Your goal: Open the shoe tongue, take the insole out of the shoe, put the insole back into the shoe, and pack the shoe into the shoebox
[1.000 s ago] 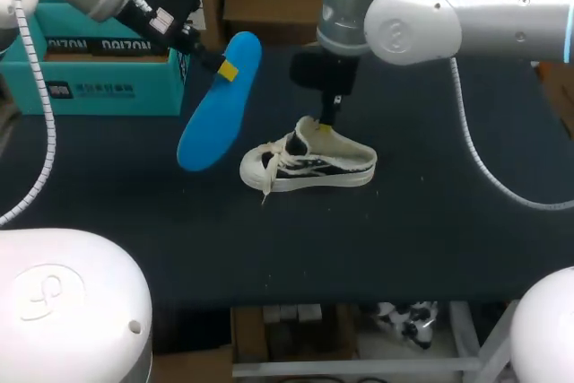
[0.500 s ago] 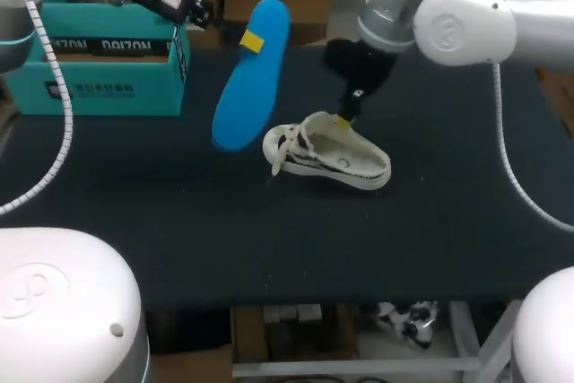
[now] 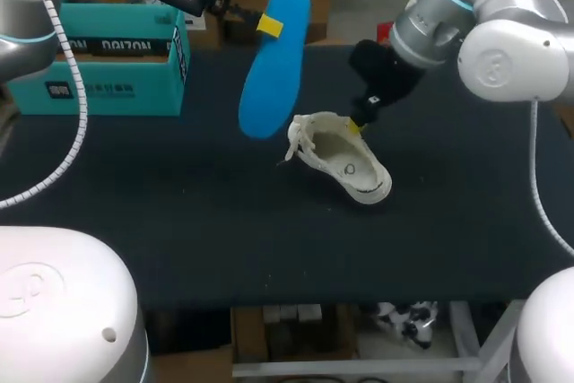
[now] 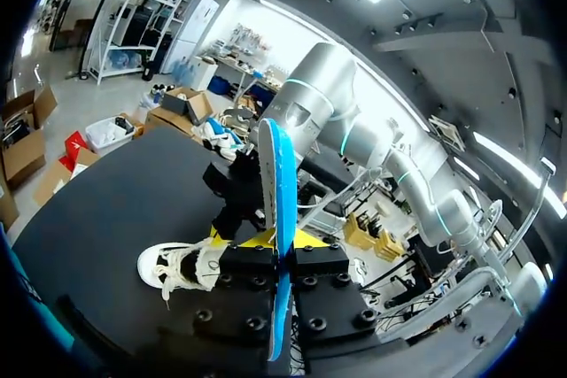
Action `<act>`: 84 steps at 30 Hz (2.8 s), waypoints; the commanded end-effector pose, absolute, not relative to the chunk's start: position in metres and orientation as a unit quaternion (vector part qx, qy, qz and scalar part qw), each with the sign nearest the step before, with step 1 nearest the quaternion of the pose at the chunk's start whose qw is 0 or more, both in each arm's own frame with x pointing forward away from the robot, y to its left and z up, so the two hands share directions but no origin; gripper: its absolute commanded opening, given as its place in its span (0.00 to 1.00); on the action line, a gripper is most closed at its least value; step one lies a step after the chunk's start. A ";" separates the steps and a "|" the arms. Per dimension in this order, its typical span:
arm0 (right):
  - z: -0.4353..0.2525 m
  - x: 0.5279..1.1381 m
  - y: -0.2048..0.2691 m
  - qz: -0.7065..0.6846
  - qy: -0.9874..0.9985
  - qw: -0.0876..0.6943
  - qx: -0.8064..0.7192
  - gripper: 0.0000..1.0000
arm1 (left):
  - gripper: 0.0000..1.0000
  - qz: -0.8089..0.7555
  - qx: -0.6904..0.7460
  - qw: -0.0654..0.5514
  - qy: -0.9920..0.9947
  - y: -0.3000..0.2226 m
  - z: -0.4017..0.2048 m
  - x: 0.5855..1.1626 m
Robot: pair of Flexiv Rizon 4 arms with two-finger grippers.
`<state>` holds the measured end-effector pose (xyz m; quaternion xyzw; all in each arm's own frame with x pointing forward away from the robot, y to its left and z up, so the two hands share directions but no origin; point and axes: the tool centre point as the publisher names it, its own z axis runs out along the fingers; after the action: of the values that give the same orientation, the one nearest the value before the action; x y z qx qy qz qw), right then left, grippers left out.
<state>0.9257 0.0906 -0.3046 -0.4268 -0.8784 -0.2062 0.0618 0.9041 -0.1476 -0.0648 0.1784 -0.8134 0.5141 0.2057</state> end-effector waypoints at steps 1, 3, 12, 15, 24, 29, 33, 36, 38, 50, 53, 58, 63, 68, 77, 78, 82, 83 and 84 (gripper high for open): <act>-0.308 0.919 0.091 -0.297 -0.850 0.011 -0.435 0.00 | 0.00 0.512 0.171 0.214 -0.814 -0.152 -0.063 0.910; -0.308 0.919 0.091 -0.297 -0.850 0.011 -0.435 0.00 | 0.00 0.513 0.169 0.214 -0.814 -0.152 -0.062 0.911; -0.308 0.919 0.091 -0.297 -0.850 0.011 -0.435 0.47 | 0.00 0.506 0.163 0.221 -0.818 -0.151 -0.066 0.921; -0.308 0.919 0.091 -0.297 -0.850 0.011 -0.435 1.00 | 0.00 0.503 0.166 0.221 -0.819 -0.149 -0.069 0.925; -0.308 0.919 0.091 -0.297 -0.850 0.011 -0.435 1.00 | 0.00 0.506 0.171 0.221 -0.816 -0.138 -0.068 0.931; -0.308 0.919 0.091 -0.297 -0.850 0.011 -0.435 1.00 | 0.00 0.506 0.172 0.213 -0.818 -0.136 -0.068 0.930; -0.305 0.921 0.088 -0.265 -0.860 0.013 -0.435 1.00 | 0.00 0.505 0.170 0.209 -0.820 -0.136 -0.068 0.929; -0.306 0.923 0.084 -0.252 -0.865 0.014 -0.434 1.00 | 0.00 0.506 0.168 0.207 -0.820 -0.135 -0.068 0.929; -0.305 0.926 0.082 -0.249 -0.867 0.012 -0.431 1.00 | 0.00 0.507 0.163 0.209 -0.820 -0.135 -0.067 0.929; -0.311 0.944 0.076 -0.128 -0.888 0.042 -0.441 1.00 | 0.00 0.509 0.125 0.239 -0.818 -0.141 -0.059 0.915; -0.315 0.948 0.073 -0.104 -0.890 0.051 -0.441 1.00 | 0.00 0.508 0.123 0.238 -0.819 -0.143 -0.058 0.912; -0.323 0.951 0.068 -0.079 -0.893 0.060 -0.439 1.00 | 0.00 0.508 0.115 0.239 -0.820 -0.144 -0.057 0.906; -0.332 0.947 0.061 -0.072 -0.899 0.065 -0.427 1.00 | 0.00 0.505 0.111 0.242 -0.821 -0.145 -0.056 0.903; -0.336 0.942 0.058 -0.063 -0.904 0.066 -0.417 1.00 | 0.00 0.503 0.110 0.242 -0.822 -0.145 -0.056 0.900; -0.343 0.944 0.062 -0.060 -0.909 0.065 -0.407 0.00 | 0.00 0.505 0.110 0.249 -0.819 -0.147 -0.057 0.896; -0.344 0.944 0.063 -0.060 -0.909 0.064 -0.407 0.00 | 0.00 0.506 0.111 0.251 -0.818 -0.147 -0.057 0.895; -0.344 0.943 0.067 -0.087 -0.900 0.063 -0.422 0.00 | 0.00 0.521 0.122 0.256 -0.805 -0.145 -0.057 0.896; -0.342 0.941 0.068 -0.094 -0.894 0.063 -0.434 0.00 | 0.00 0.525 0.124 0.257 -0.801 -0.144 -0.056 0.896; -0.340 0.939 0.069 -0.105 -0.888 0.062 -0.444 0.00 | 0.00 0.532 0.129 0.256 -0.797 -0.143 -0.055 0.896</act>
<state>0.9467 0.0737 -0.3407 -0.4333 -0.8945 -0.0853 0.0701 0.8990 -0.1465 -0.0508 0.1236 -0.8050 0.5194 0.2588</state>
